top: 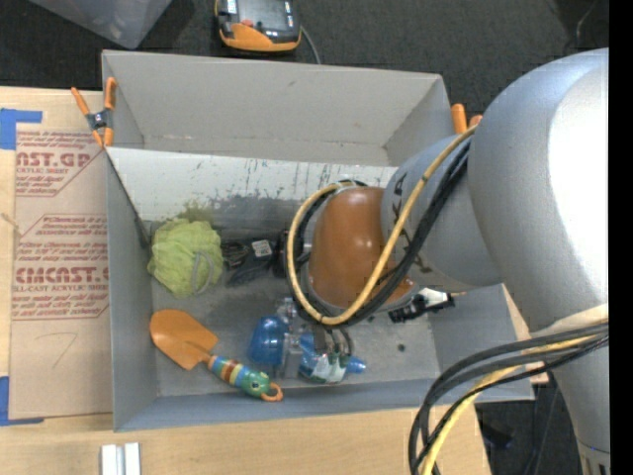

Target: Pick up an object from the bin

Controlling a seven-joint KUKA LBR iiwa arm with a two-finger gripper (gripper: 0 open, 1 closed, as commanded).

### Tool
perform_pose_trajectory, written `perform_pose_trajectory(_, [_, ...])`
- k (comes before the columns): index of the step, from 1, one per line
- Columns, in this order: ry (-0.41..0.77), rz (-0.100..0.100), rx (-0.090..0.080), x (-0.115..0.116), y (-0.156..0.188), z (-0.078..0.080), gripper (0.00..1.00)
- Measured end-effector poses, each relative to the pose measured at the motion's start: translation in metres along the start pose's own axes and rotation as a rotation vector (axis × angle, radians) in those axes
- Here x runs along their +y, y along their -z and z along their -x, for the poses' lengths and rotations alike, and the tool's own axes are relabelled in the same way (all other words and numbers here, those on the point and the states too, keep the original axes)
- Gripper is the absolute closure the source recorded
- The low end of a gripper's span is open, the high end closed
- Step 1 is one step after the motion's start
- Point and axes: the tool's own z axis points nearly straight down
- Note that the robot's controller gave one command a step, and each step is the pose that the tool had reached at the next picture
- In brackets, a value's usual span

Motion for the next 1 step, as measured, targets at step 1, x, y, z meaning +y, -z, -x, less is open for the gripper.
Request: perform_pose_trajectory(1, [0.0, 0.0, 0.0, 0.0, 0.0001, 0.0, 1.0])
